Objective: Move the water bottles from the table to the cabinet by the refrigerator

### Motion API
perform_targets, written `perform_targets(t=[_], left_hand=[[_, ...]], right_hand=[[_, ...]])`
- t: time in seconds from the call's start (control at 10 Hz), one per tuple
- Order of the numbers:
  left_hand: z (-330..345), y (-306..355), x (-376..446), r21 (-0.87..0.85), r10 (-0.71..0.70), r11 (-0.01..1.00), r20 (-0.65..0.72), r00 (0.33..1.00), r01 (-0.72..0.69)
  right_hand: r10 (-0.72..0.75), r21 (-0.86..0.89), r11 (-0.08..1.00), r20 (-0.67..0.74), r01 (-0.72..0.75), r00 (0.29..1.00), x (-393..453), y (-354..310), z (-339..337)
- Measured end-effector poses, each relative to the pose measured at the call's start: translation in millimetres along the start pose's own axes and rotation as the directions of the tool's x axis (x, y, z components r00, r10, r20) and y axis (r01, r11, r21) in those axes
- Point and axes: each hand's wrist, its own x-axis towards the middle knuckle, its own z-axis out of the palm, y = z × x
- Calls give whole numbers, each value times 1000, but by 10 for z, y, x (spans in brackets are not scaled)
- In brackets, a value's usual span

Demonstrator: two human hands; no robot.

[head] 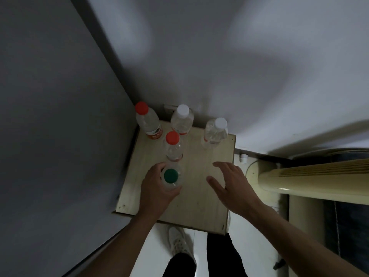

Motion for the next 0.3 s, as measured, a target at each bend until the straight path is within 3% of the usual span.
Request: perform_targets(t=[0.3], left_hand=[[-198, 144, -149, 35, -103, 994, 38, 994, 102]], right_hand=[[-5, -2, 1000, -59, 5, 998, -89, -62, -214]])
